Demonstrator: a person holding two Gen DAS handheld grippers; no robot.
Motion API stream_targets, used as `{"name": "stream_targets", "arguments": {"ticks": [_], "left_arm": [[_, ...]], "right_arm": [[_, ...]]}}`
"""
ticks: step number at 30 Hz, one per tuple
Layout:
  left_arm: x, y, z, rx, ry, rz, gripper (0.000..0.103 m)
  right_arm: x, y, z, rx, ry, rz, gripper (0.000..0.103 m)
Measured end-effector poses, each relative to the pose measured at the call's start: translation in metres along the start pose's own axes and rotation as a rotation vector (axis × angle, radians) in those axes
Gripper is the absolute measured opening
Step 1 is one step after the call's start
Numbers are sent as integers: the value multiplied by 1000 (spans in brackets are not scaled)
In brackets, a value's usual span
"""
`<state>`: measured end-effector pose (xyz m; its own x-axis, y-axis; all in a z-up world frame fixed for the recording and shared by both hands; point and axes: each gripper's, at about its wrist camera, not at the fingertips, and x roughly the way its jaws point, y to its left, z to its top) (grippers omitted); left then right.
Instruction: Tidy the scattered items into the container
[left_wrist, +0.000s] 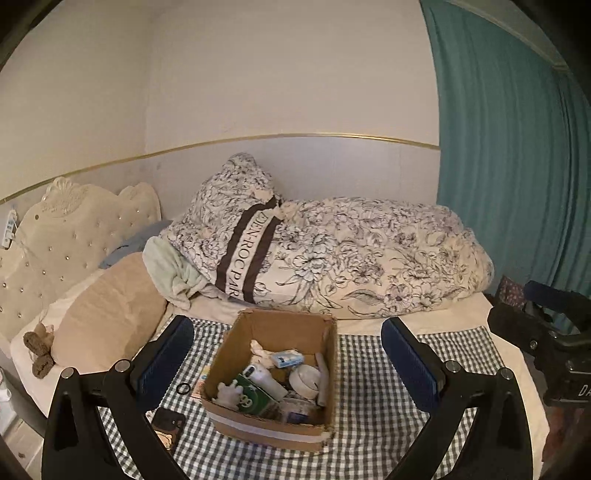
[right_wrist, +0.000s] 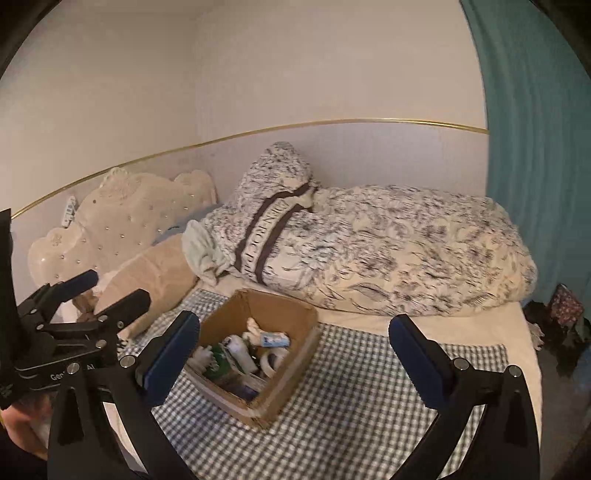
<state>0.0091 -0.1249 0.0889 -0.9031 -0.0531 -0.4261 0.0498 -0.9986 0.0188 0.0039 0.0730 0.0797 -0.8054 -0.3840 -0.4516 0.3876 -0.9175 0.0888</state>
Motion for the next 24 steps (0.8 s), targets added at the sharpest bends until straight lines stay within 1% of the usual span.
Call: {"name": "stream_targets", "arguments": {"ticks": [3,6,9,12,15,19,24], "left_arm": [[-5,-16,-7,-4,1,-29,103],[-9,-35,-12,5,12,-58,103],[-12,-53,-16,14,5,-62,103],[-15,-67,-20,3,3,-88,103],[-15,-84,-25,-6,19,-115,103],[-16,-102,-32,4,26,-142,103],[-14,-118,-47,0,40,-164,103]], "right_arm": [[-15,-16,-10,8,5,-40,103],[-26,-33,-19,16,19,-60,103],[-41,-52,-27,32,13,-109,103],[-55,-71,-38,53,17,-140,103],[-65,-87,-48,58,24,-186,103],[-77,-114,-62,105,40,-200,103],[-91,-140,-76,122,38,-258,103]]}}
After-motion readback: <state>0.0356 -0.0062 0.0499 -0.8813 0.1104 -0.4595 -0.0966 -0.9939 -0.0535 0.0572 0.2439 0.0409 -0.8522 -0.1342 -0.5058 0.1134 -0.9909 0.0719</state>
